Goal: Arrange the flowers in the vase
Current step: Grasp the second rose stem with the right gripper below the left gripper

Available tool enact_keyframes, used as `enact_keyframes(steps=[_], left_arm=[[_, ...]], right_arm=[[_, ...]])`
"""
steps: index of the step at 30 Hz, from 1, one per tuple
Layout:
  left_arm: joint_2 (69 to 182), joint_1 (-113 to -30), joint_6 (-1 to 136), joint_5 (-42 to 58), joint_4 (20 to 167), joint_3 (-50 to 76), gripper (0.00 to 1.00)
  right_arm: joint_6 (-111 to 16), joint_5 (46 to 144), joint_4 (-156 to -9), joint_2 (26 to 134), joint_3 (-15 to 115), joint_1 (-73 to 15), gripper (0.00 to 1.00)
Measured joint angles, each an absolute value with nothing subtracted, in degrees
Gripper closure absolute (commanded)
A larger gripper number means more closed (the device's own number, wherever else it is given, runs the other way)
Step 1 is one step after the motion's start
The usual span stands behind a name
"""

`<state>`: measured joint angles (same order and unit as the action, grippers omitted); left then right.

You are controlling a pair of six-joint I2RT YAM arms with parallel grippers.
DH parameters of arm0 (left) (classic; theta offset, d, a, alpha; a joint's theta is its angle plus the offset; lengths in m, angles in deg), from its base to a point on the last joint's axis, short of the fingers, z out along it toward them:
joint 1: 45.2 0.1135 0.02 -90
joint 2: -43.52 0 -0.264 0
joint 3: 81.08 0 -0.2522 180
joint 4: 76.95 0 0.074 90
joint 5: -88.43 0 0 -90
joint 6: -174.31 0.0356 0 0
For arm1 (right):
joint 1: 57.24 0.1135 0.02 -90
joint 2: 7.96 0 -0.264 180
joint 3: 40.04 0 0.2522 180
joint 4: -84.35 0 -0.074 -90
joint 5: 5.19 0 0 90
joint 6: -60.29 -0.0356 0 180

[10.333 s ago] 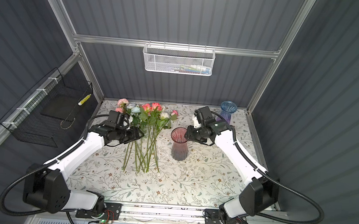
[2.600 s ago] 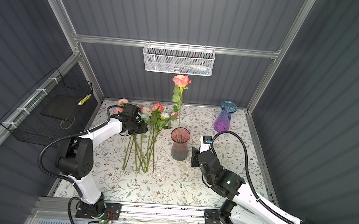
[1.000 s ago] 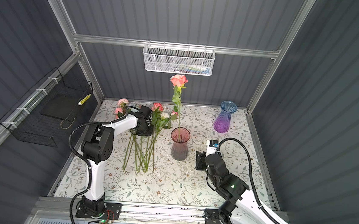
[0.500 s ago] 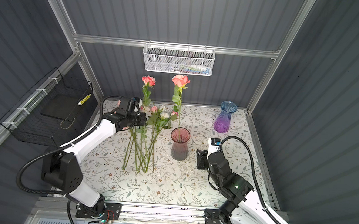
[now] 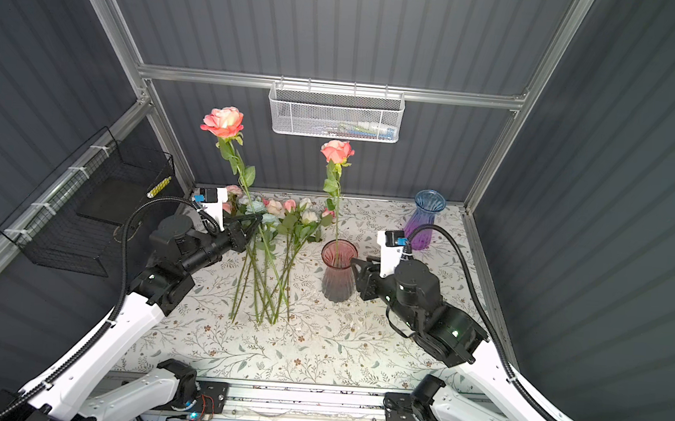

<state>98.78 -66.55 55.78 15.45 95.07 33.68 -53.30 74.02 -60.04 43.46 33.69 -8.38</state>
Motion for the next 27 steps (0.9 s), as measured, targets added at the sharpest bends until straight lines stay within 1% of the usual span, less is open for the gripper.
enact_keyframes(steps=[5, 10, 14, 18, 21, 27], left_arm=[[97.97, -66.9, 52.0, 18.75, 96.81, 34.01, 1.0], [96.95, -67.95, 47.95, 20.28, 99.72, 36.08, 1.0], [95.24, -68.51, 45.68, 20.89, 101.64, 37.99, 1.0], [94.13, -68.78, 44.09, 21.22, 102.76, 39.32, 1.0], [93.89, -68.8, 43.25, 21.44, 103.33, 39.95, 1.0], [93.38, -68.8, 42.62, 21.48, 103.98, 41.05, 1.0]], right_arm=[[-49.65, 76.29, -60.61, 57.25, 45.55, -1.85, 0.5], [-48.93, 77.87, -60.8, 68.42, 53.66, 1.45, 0.52], [-49.19, 79.16, -60.78, 73.79, 56.92, 2.09, 0.52], [-49.5, 80.1, -60.78, 76.96, 58.89, 2.2, 0.53], [-49.91, 80.4, -60.76, 78.36, 59.87, 2.22, 0.58], [-49.94, 80.88, -60.78, 80.57, 62.41, 2.26, 0.78]])
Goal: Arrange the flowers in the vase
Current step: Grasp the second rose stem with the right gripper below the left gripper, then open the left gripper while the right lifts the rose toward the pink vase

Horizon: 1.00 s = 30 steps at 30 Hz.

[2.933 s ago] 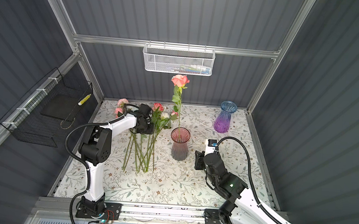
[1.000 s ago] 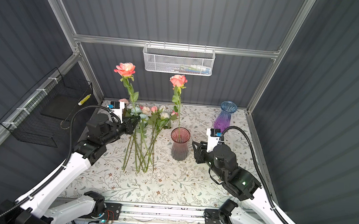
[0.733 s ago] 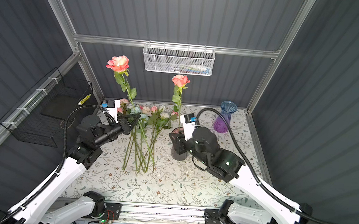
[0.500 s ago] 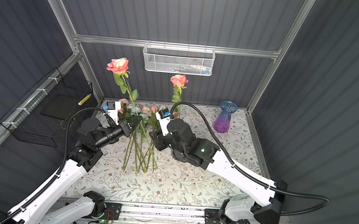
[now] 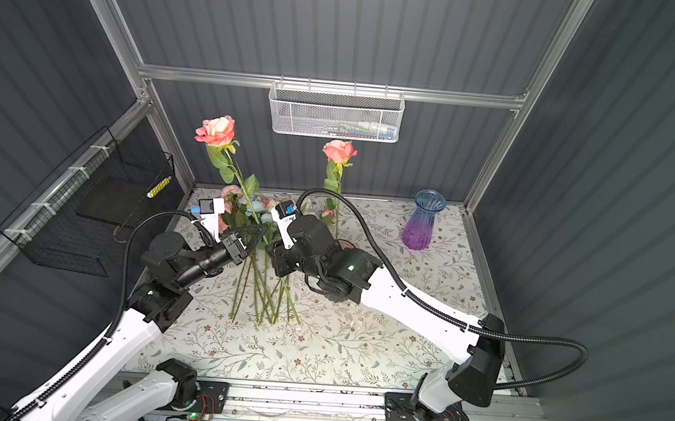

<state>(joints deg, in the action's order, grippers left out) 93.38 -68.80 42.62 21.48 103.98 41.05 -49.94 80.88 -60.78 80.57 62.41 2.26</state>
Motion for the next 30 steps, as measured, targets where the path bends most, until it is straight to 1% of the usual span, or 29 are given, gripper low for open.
enact_keyframes(steps=[7, 12, 14, 15, 16, 17, 18, 19, 22, 23, 30], left_arm=[[93.41, -68.8, 42.05, 21.46, 104.55, 41.31, 1.0], [93.41, -68.8, 42.01, 21.44, 104.57, 41.31, 1.0], [93.41, -68.8, 41.99, 21.41, 104.57, 41.31, 0.94], [93.41, -68.8, 41.94, 21.37, 104.55, 41.31, 0.86], [93.38, -68.8, 41.9, 21.22, 104.51, 41.31, 0.68], [93.36, -68.8, 41.94, 21.02, 104.49, 41.31, 0.48], [93.23, -68.8, 41.88, 20.87, 104.33, 41.31, 0.34], [92.95, -68.8, 41.92, 20.52, 103.81, 41.31, 0.25], [91.22, -68.8, 43.56, 18.59, 100.27, 41.07, 0.14], [90.35, -68.8, 44.44, 17.63, 98.5, 40.81, 0.12], [81.63, -68.8, 49.51, 8.54, 89.03, 38.9, 0.09]], right_arm=[[-50.0, 81.54, -60.91, 81.9, 63.41, 2.68, 0.89], [-49.46, 81.87, -61.15, 81.88, 63.41, 2.85, 0.94], [-49.17, 81.93, -61.37, 81.88, 63.28, 2.85, 0.95], [-49.11, 81.95, -61.59, 81.81, 63.11, 2.85, 0.95], [-48.95, 82.04, -61.85, 81.75, 62.84, 2.85, 0.95], [-48.93, 82.02, -62.05, 81.68, 62.62, 2.85, 0.95], [-48.93, 82.0, -62.14, 81.64, 62.41, 2.85, 0.95], [-48.93, 81.85, -62.18, 81.6, 62.14, 2.85, 0.95], [-48.65, 81.15, -62.14, 81.42, 61.36, 2.85, 0.95], [-48.49, 80.75, -62.14, 81.22, 61.03, 2.85, 0.95], [-46.92, 76.21, -62.71, 77.71, 58.71, 2.87, 0.95]])
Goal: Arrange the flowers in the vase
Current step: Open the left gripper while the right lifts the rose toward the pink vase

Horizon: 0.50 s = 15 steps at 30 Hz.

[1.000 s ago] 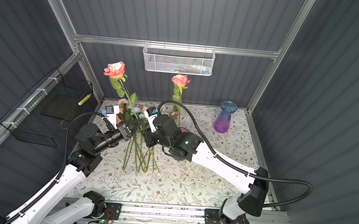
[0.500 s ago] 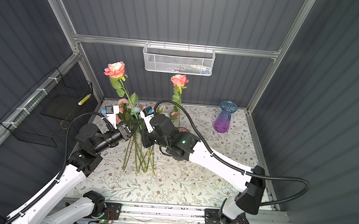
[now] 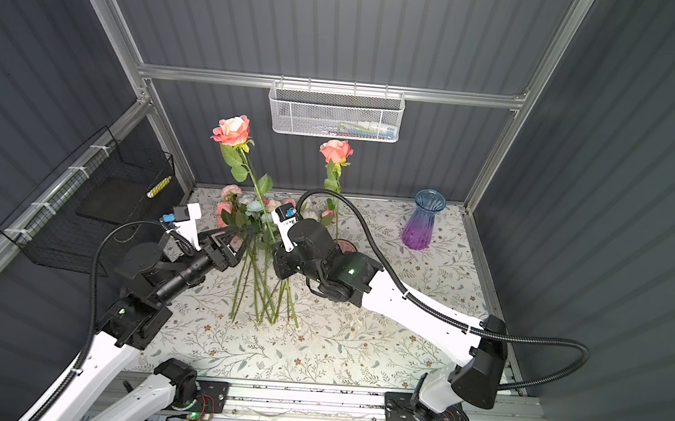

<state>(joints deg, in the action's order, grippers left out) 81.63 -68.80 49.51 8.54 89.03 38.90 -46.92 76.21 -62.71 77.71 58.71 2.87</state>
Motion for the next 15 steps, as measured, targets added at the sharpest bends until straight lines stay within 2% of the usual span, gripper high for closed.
enact_keyframes(steps=[7, 15], left_arm=[[72.31, -68.8, 48.48, -6.34, 83.02, 42.95, 0.04], [70.92, -68.8, 42.25, -15.9, 77.71, 50.01, 0.01]], right_arm=[[-42.07, 67.27, -68.19, 71.83, 55.11, 2.87, 0.95], [-28.69, 52.67, -85.83, 64.11, 48.44, 2.72, 0.95]])
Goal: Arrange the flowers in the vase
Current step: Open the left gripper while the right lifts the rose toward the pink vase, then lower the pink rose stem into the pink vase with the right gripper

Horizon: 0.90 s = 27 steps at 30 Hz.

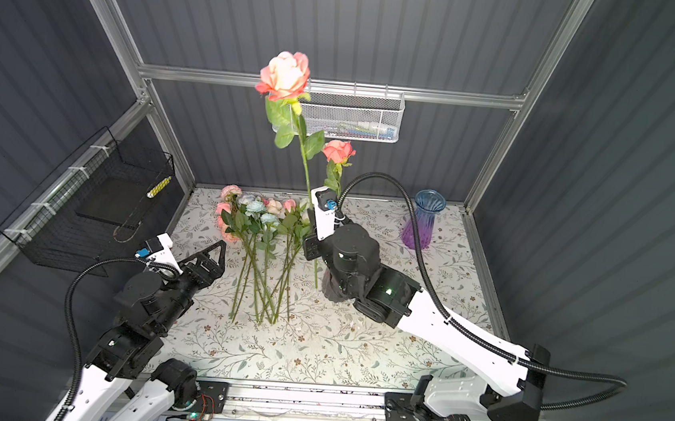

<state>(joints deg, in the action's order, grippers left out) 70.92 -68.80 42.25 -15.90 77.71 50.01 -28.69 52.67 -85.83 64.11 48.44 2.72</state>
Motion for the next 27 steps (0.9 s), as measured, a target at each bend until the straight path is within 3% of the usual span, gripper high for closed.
enact_keyframes(steps=[10, 27], left_arm=[[75.85, -68.8, 37.66, -15.79, 78.54, 52.13, 0.01], [75.85, -68.8, 36.57, -14.32, 80.12, 53.59, 0.01]], right_arm=[[-17.35, 43.03, -109.66, 63.91, 38.01, -2.13, 0.94], [-28.21, 39.75, -109.92, 67.5, 28.05, -5.41, 0.88]])
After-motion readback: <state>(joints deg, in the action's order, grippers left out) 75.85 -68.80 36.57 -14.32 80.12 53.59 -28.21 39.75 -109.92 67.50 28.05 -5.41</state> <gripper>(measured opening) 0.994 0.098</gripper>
